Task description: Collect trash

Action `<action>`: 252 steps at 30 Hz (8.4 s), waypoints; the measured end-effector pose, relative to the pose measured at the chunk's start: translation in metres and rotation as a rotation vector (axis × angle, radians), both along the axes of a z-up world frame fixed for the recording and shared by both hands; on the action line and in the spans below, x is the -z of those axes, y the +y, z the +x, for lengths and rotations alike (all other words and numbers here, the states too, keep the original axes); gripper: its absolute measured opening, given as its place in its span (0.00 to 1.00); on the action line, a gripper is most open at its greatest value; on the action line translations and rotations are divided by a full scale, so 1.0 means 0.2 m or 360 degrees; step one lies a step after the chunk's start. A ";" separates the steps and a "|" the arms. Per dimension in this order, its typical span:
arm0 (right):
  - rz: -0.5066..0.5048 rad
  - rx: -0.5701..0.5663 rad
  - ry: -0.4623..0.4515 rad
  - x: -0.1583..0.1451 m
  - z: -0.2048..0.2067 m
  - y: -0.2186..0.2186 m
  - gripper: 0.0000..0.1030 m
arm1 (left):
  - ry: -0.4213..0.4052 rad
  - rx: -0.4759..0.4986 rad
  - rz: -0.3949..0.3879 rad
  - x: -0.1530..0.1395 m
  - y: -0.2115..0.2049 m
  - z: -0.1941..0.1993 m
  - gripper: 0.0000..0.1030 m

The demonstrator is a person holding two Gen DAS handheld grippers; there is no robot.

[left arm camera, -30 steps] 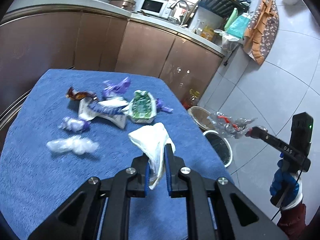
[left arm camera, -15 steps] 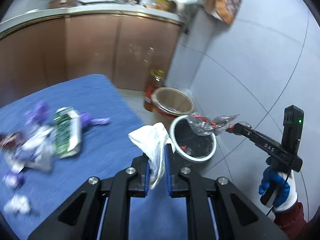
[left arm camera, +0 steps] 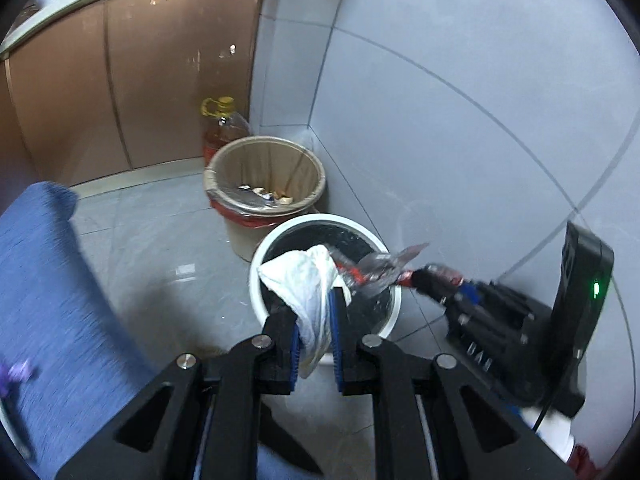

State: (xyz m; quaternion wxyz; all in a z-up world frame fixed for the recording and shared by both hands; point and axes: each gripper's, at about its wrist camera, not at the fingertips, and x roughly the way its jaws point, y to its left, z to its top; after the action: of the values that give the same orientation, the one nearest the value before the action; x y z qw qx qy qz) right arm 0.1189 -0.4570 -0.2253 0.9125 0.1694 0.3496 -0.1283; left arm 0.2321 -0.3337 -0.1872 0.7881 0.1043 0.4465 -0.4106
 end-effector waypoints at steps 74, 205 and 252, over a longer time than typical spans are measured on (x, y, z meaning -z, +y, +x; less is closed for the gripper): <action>-0.0254 -0.0891 -0.0681 -1.06 -0.25 1.42 1.00 | -0.0525 -0.1244 -0.0363 -0.64 2.56 -0.68 0.41; 0.0624 -0.1454 0.0025 -0.32 0.57 1.68 0.13 | -0.0118 -0.0899 -0.0141 -0.14 2.79 -0.34 0.32; 0.0066 -0.2176 0.0740 -0.17 0.37 1.99 0.16 | -0.0157 -0.0911 -0.0315 -0.18 2.75 -0.60 0.32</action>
State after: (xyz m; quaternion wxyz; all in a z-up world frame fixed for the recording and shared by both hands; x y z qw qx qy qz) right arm 0.1924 -0.0581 -0.1909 0.6873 -0.1017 0.5648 0.4453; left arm 0.1128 0.2158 -0.1520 0.8989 -0.0830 0.3767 -0.2079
